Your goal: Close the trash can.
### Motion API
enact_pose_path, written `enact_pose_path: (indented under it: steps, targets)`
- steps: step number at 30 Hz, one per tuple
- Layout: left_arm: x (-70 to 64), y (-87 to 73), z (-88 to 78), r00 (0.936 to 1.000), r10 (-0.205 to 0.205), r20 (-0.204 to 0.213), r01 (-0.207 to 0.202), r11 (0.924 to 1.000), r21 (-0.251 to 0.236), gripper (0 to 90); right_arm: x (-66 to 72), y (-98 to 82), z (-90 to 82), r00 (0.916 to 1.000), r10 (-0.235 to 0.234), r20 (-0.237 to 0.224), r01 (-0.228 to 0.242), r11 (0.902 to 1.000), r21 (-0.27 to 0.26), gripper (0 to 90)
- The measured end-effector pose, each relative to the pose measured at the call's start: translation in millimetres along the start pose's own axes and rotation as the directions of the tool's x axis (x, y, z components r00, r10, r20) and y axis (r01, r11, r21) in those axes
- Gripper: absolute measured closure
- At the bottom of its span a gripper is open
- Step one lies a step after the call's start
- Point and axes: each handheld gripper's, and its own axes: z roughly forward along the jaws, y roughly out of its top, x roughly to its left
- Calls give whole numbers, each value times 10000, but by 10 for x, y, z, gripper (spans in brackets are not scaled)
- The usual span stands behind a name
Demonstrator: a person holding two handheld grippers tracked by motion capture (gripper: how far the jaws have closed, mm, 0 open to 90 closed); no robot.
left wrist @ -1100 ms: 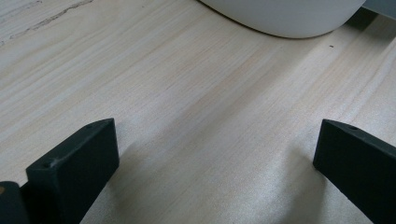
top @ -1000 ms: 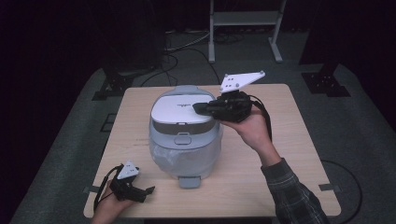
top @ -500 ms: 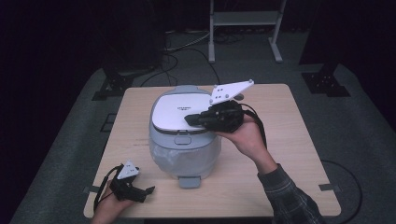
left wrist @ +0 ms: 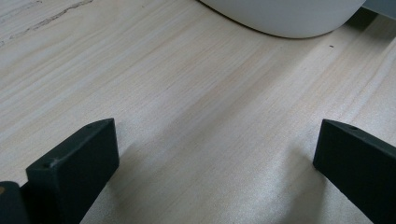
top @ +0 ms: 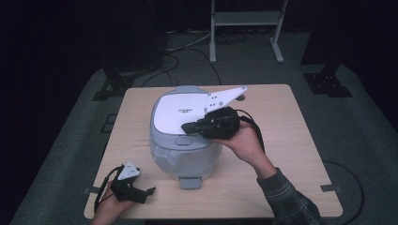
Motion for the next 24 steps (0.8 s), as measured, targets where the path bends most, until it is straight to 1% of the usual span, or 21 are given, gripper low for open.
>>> enact_pose_path:
  steps: [2,7,8,9,10,11,14,17,19,20,21,23,24]
  targets:
    - [0,0,0,10000,-2,1,2,10000,0,0,3,2,7,10000,50,-85,-50,10000,10,900]
    - [0,-1,0,10000,0,0,0,10000,-3,0,26,12,22,9999,112,-11,-112,9998,144,900]
    - [0,0,0,10000,-2,1,2,10000,-1,0,33,16,23,10000,63,30,-64,9998,188,900]
    - [0,0,0,10000,-3,2,3,10000,-1,0,36,26,29,9999,136,71,-138,9992,380,900]
    - [0,1,2,10000,6,-2,-6,10000,2,0,39,35,40,9998,-44,186,32,9979,642,900]
    - [0,1,1,10000,2,-2,-2,10000,3,0,39,41,41,9998,1,177,-13,9976,699,900]
    - [0,2,1,10000,5,2,-5,10000,7,0,27,39,40,9999,22,105,-28,9980,638,900]
    - [0,2,1,10000,8,-3,-8,10000,4,0,18,28,34,9998,175,18,-176,9985,518,900]
    - [0,2,1,10000,9,-3,-9,10000,4,0,5,23,30,9997,229,63,-231,9992,337,789]
    - [0,2,1,10000,10,-4,-10,10000,3,0,-7,21,30,9995,299,85,-302,9991,290,761]
    - [0,2,1,10000,7,-7,-7,10000,5,0,-18,17,25,9993,348,132,-351,9991,236,701]
    - [0,2,1,10000,9,-3,-9,10000,6,0,-39,11,10,9986,440,282,-443,9990,109,626]
    - [0,2,1,10000,6,-7,-6,10000,5,0,-53,8,-5,9981,510,345,-511,9987,5,571]
